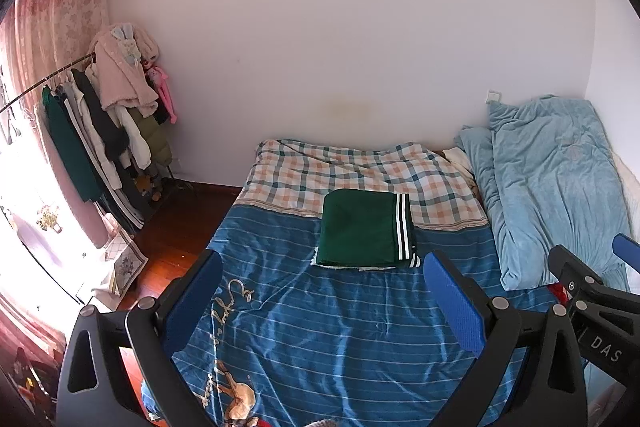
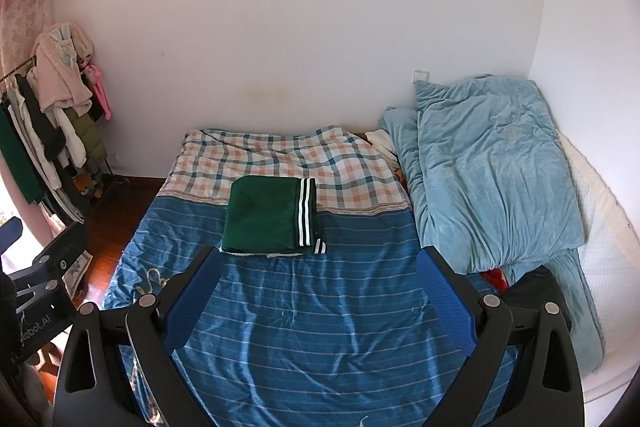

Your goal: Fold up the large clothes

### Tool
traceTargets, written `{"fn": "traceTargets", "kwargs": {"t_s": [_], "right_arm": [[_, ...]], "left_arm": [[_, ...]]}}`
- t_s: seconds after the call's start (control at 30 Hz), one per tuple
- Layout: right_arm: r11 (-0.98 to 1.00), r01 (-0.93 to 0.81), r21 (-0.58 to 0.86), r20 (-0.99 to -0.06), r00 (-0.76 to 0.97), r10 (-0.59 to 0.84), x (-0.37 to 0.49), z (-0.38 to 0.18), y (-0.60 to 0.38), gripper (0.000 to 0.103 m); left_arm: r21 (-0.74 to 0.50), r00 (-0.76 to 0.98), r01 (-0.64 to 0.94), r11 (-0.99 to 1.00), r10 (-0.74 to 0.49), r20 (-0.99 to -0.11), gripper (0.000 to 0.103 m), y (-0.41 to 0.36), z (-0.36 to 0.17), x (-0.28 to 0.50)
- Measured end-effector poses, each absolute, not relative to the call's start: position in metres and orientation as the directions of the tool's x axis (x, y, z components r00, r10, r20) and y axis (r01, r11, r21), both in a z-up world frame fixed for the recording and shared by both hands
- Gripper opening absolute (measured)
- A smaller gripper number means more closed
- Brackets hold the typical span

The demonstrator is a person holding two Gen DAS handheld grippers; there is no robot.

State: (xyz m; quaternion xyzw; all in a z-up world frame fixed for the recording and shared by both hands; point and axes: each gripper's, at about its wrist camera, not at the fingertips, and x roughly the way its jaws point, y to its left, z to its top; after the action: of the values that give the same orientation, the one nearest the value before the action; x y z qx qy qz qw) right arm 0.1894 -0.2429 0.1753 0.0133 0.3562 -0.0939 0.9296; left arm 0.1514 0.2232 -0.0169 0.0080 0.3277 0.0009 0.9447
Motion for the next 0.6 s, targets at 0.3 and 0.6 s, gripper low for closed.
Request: {"fn": "traceTargets", "kwargs": {"t_s": [0.3, 0.6], "right_arm": [[0.983, 0.180, -0.044, -0.663, 0.730, -0.164, 0.1911, 0.1749, -0.2428, 0.099], [0.981, 0.187, -0.043, -0.663, 0.730, -0.168, 0.1882, 0.1740, -0.2428, 0.099]], "left_arm": [[0.018, 0.788, 0.001, 1.000, 0.011, -0.616, 0.103, 0.2258, -0.0156, 0.1510], [0.021, 0.787, 0.000, 1.000, 0.013, -0.616, 0.102, 0.2284, -0.0149, 0.1501]]}}
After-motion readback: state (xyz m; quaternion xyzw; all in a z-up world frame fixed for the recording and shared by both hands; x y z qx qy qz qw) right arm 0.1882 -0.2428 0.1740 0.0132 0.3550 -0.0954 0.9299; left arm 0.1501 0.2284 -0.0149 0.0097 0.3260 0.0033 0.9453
